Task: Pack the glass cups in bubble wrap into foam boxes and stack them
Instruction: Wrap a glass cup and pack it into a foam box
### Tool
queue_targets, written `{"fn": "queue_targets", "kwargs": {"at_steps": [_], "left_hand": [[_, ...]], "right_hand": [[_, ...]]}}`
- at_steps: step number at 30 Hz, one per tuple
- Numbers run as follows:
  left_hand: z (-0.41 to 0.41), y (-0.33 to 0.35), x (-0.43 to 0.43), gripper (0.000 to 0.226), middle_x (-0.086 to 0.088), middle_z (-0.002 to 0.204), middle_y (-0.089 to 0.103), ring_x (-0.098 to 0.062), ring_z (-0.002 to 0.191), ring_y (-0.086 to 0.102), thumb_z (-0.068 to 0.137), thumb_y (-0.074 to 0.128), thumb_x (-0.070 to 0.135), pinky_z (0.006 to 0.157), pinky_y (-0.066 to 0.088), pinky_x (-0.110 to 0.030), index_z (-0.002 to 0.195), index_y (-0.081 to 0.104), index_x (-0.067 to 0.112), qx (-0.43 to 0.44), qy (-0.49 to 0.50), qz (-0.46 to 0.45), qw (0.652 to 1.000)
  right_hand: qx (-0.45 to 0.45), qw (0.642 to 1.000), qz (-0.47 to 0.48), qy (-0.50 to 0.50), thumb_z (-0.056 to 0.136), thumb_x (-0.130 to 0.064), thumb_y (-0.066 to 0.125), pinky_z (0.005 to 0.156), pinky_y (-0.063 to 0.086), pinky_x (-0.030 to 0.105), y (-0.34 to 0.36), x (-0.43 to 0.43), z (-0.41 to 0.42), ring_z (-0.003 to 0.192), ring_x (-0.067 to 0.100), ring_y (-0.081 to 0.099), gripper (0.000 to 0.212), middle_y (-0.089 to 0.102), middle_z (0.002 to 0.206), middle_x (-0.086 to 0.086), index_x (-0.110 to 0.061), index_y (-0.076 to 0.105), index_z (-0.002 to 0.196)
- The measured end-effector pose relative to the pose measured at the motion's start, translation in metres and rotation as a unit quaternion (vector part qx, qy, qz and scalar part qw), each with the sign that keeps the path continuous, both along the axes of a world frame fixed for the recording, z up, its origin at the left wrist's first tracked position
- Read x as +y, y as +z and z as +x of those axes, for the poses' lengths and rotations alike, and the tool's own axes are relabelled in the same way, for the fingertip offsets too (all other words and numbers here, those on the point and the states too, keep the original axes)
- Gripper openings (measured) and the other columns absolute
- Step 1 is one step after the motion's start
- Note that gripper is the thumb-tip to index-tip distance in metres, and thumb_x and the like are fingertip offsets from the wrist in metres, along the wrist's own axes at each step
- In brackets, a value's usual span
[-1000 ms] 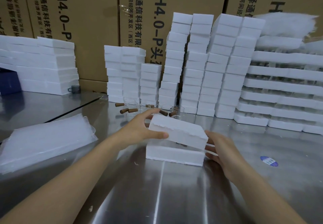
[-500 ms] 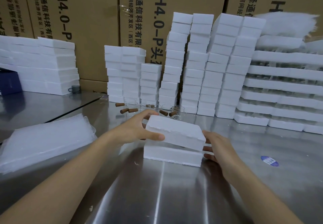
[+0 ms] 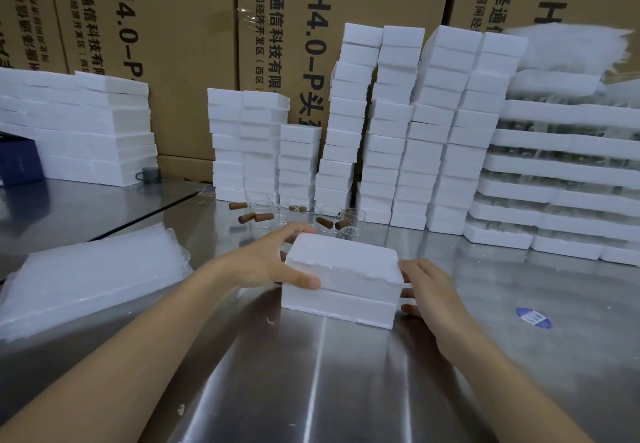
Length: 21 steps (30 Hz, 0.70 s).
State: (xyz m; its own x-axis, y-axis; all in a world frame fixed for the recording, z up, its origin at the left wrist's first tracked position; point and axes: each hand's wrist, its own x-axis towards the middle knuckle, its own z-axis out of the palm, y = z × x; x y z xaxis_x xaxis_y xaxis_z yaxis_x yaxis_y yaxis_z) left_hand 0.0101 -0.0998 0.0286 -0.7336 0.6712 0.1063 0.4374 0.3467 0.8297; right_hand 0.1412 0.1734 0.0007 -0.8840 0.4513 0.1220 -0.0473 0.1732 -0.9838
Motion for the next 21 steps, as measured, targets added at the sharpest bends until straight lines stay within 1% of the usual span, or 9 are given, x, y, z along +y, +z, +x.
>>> {"fn": "queue_targets", "kwargs": {"at_steps": [2,4,8,11,14,16,18,19,21], "left_hand": [[-0.003,-0.005,0.0,0.108,0.017,0.143,0.053,-0.011,0.134,0.054,0.064,0.101,0.053,0.113,0.047,-0.029,0.152,0.041,0.046,0.018,0.008,-0.017,1.0],[-0.005,-0.008,0.0,0.114,0.019,0.143,0.053,-0.011,0.136,0.053,0.058,0.1,0.062,0.119,0.044,-0.034,0.154,0.04,0.047,0.021,0.015,-0.026,0.999],[-0.006,-0.01,0.001,0.116,0.023,0.138,0.056,-0.006,0.131,0.055,0.048,0.1,0.071,0.112,0.047,-0.028,0.148,0.043,0.053,0.027,0.026,-0.025,0.999],[-0.005,-0.01,0.001,0.116,0.025,0.136,0.056,-0.005,0.127,0.058,0.046,0.1,0.071,0.108,0.049,-0.026,0.146,0.044,0.054,0.019,0.033,-0.019,0.999],[-0.001,-0.007,0.002,0.113,0.03,0.136,0.054,-0.005,0.13,0.056,0.049,0.099,0.073,0.105,0.048,-0.023,0.146,0.041,0.061,0.015,0.03,-0.021,0.999],[0.001,-0.003,0.002,0.109,0.027,0.146,0.047,-0.01,0.14,0.049,0.055,0.093,0.08,0.112,0.044,-0.03,0.146,0.033,0.073,-0.001,0.025,-0.023,0.999],[0.002,0.001,0.002,0.094,0.019,0.159,0.037,-0.017,0.149,0.038,0.065,0.077,0.092,0.124,0.036,-0.047,0.144,0.03,0.078,-0.05,0.026,-0.013,0.998],[0.002,0.002,0.003,0.087,0.017,0.164,0.034,-0.02,0.152,0.036,0.068,0.069,0.097,0.126,0.033,-0.053,0.144,0.033,0.077,-0.08,0.031,-0.002,0.996],[0.001,0.002,0.005,0.09,0.014,0.168,0.035,-0.023,0.153,0.038,0.069,0.064,0.097,0.127,0.032,-0.055,0.149,0.038,0.065,-0.098,0.046,0.013,0.994]], "right_hand": [[0.002,1.0,0.005,0.002,0.097,-0.041,0.06,0.075,0.053,0.038,0.0,0.0,0.0,0.069,0.003,0.071,0.024,0.075,0.083,-0.016,-0.02,0.071,0.101],[0.004,1.0,0.004,0.004,0.098,-0.046,0.061,0.075,0.054,0.039,0.0,-0.001,0.0,0.07,0.003,0.073,0.027,0.075,0.083,-0.015,-0.021,0.07,0.101],[0.029,1.0,-0.001,-0.001,0.1,-0.049,0.06,0.074,0.059,0.041,-0.002,-0.003,0.0,0.079,0.014,0.075,0.022,0.076,0.096,-0.006,-0.031,0.069,0.111],[0.049,0.999,0.017,0.012,0.104,-0.042,0.055,0.07,0.057,0.038,-0.002,-0.002,0.001,0.073,0.008,0.074,0.019,0.076,0.1,-0.012,-0.049,0.067,0.117],[0.047,0.999,0.019,0.018,0.106,-0.037,0.053,0.067,0.054,0.035,0.0,-0.002,0.0,0.072,0.004,0.072,0.022,0.077,0.101,-0.016,-0.048,0.07,0.117],[0.045,0.999,0.014,0.022,0.107,-0.037,0.053,0.067,0.055,0.033,-0.001,-0.002,0.0,0.075,0.005,0.073,0.024,0.076,0.099,-0.02,-0.05,0.067,0.12],[0.046,0.999,0.011,0.027,0.107,-0.038,0.052,0.066,0.056,0.028,-0.002,-0.002,-0.001,0.08,0.007,0.075,0.026,0.074,0.096,-0.027,-0.058,0.062,0.122],[0.046,0.998,0.01,0.03,0.107,-0.039,0.052,0.066,0.057,0.026,-0.002,-0.002,0.0,0.081,0.008,0.075,0.027,0.073,0.094,-0.03,-0.06,0.059,0.121],[0.043,0.998,0.011,0.035,0.108,-0.04,0.05,0.068,0.058,0.029,-0.002,-0.002,-0.001,0.081,0.006,0.075,0.026,0.073,0.094,-0.032,-0.061,0.058,0.121]]}}
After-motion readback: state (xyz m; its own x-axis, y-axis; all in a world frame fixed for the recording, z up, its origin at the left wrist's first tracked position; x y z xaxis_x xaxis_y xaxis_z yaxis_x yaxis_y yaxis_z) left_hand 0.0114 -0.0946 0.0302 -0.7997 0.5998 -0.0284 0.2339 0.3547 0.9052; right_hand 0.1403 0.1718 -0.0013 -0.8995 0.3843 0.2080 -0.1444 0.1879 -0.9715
